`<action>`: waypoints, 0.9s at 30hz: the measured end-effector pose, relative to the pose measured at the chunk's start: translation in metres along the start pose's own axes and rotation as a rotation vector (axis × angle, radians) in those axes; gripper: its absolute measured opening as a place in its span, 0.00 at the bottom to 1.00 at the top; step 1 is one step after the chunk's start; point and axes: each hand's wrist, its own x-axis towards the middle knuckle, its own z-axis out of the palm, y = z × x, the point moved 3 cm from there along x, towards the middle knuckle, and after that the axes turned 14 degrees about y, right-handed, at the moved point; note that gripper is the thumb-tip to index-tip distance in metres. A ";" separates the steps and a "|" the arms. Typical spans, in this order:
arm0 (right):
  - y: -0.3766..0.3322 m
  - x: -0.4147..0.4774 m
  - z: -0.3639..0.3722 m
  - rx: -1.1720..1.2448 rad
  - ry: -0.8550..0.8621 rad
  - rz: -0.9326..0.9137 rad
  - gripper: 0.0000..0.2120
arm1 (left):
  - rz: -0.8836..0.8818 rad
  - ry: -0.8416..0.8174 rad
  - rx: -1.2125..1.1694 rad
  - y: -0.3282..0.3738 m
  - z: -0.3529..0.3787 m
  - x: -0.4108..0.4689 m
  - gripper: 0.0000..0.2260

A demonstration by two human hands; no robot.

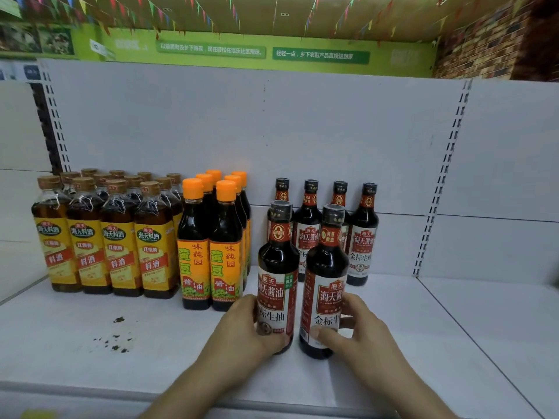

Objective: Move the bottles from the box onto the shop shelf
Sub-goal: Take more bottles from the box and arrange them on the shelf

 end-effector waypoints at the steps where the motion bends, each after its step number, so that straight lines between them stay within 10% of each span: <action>1: -0.001 0.001 0.002 0.000 0.003 -0.001 0.25 | -0.005 0.007 -0.003 0.000 0.001 -0.001 0.29; 27: 0.003 0.034 0.021 -0.111 0.043 -0.021 0.29 | -0.002 0.107 0.160 0.007 0.014 0.021 0.31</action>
